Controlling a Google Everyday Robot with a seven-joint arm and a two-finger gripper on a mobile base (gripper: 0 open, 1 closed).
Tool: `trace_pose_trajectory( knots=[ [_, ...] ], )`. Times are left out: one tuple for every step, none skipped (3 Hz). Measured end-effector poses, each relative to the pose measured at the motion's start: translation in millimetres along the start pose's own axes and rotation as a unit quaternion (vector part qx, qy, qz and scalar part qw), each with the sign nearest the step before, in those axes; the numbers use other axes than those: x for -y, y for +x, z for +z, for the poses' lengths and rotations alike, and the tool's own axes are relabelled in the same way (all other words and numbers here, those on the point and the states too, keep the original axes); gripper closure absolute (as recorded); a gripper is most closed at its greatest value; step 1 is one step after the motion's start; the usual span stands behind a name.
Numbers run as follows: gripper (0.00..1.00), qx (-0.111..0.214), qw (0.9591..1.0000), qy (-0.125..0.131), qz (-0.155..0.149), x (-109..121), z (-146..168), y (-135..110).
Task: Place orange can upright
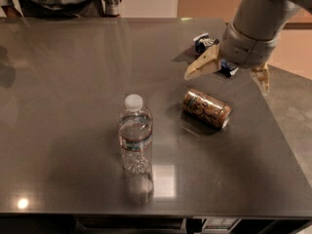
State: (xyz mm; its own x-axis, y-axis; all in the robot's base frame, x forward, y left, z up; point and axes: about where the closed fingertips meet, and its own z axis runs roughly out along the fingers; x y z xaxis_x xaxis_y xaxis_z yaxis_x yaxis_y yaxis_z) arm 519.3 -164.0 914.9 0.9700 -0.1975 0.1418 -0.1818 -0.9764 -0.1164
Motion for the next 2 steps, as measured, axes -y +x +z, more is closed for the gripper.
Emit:
trace_pose_trajectory(
  knots=[
    [0.0,0.03,0.9962,0.012,-0.08,3.3,13.9,-9.3],
    [0.0,0.043,0.9887,0.019,-0.142,2.6,25.8,-18.4]
  ],
)
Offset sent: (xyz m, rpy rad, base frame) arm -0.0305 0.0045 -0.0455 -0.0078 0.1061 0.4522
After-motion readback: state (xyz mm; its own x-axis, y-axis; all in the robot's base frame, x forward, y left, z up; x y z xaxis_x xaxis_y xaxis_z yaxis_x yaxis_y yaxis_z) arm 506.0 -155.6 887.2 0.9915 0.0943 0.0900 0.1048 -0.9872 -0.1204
